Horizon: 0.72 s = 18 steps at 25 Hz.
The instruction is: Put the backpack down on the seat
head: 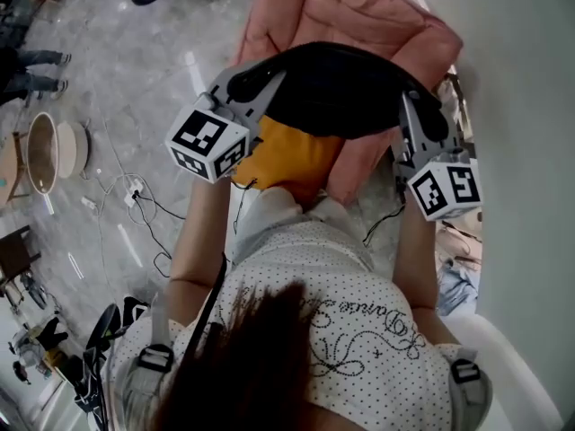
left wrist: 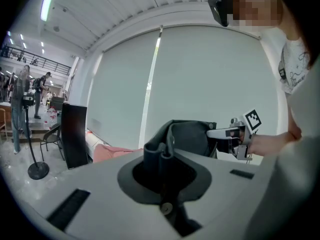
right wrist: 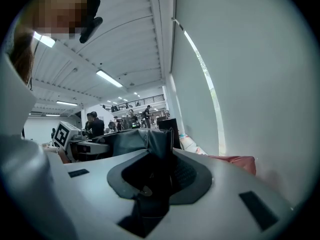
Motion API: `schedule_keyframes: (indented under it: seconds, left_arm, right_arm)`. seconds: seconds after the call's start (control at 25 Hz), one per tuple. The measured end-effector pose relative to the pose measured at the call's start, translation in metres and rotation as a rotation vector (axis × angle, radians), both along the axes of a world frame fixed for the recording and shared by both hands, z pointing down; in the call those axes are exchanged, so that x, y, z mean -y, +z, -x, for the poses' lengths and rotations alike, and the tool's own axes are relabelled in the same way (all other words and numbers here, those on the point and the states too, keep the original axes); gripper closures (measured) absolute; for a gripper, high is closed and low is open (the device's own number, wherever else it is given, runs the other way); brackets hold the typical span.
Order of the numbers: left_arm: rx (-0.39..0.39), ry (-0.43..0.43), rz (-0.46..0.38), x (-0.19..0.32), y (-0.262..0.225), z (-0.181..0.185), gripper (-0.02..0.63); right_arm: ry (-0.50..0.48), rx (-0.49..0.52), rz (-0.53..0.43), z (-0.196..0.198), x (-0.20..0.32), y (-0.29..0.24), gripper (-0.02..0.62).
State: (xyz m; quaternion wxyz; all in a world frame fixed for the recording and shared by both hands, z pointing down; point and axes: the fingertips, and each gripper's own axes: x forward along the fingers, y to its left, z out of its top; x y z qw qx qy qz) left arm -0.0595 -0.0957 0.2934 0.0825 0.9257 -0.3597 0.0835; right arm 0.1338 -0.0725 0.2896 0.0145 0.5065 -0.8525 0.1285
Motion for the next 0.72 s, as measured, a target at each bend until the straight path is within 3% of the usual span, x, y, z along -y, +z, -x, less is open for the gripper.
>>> schedule_keyframes:
  seconds: [0.4,0.72]
  left_arm:
    - [-0.013,0.119,0.036,0.075,0.014,-0.006,0.584]
    - [0.014,0.115,0.070,0.116,0.051,0.001,0.583]
  right_arm:
    - [0.122,-0.069,0.065,-0.002,0.054,0.011,0.491]
    - [0.129,-0.064,0.124,0.005,0.092,0.054,0.491]
